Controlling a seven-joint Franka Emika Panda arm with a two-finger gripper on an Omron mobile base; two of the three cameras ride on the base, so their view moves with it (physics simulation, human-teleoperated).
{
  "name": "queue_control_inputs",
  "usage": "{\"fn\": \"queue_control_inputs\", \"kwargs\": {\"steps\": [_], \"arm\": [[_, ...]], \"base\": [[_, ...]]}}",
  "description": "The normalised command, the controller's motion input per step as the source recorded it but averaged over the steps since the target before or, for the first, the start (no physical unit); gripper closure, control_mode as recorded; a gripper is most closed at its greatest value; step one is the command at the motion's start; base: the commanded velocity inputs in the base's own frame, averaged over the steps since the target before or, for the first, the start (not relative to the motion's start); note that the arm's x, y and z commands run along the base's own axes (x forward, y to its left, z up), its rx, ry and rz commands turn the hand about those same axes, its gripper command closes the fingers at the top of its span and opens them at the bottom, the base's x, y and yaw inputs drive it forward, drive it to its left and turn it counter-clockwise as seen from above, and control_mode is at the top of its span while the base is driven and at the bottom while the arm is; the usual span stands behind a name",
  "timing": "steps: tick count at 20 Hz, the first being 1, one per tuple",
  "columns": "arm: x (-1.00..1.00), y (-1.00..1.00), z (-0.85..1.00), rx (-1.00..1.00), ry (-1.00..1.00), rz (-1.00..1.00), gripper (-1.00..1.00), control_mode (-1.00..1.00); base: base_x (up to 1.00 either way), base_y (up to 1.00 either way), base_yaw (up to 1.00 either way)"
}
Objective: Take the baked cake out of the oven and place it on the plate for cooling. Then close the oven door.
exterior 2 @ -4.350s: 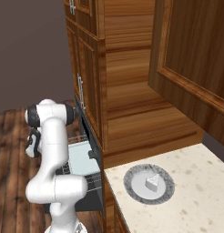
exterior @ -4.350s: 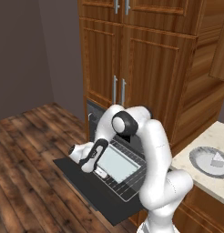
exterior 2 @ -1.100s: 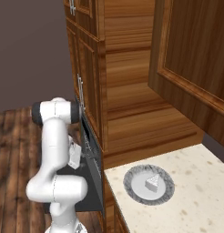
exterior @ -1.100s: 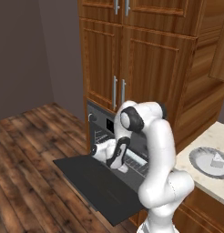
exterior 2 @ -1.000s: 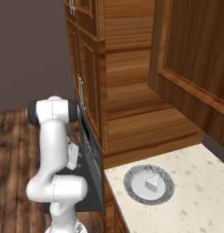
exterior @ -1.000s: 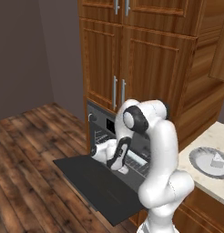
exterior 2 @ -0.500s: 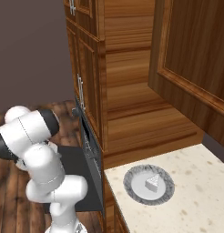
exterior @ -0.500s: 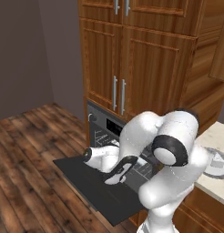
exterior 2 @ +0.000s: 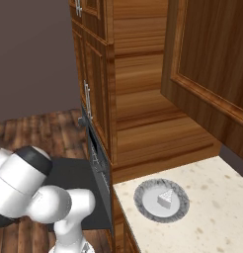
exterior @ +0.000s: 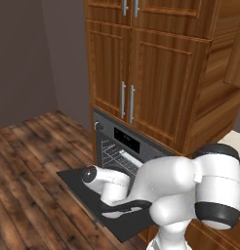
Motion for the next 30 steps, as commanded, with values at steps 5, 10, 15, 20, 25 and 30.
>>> {"fn": "queue_control_inputs", "kwargs": {"steps": [5, 10, 15, 20, 25, 30], "arm": [[-0.12, 1.00, 0.00, 0.03, 0.12, 0.11, -1.00, -1.00], [0.00, 1.00, -0.01, 0.02, 0.16, 0.06, -1.00, -1.00], [0.00, 0.92, -0.51, 0.00, 0.14, 0.00, -1.00, -1.00], [0.00, 0.71, -0.78, -0.09, 0.05, -0.02, -1.00, -1.00], [0.10, 0.55, -0.78, -0.19, 0.01, -0.11, -1.00, -1.00], [0.24, 0.65, -0.56, -0.27, -0.05, -0.14, -1.00, -1.00]], "base": [[0.00, 0.00, 0.00], [0.00, 0.00, 0.00], [0.00, 0.00, 0.00], [0.00, 0.00, 0.00], [0.00, 0.00, 0.00], [0.00, 0.00, 0.00]]}}
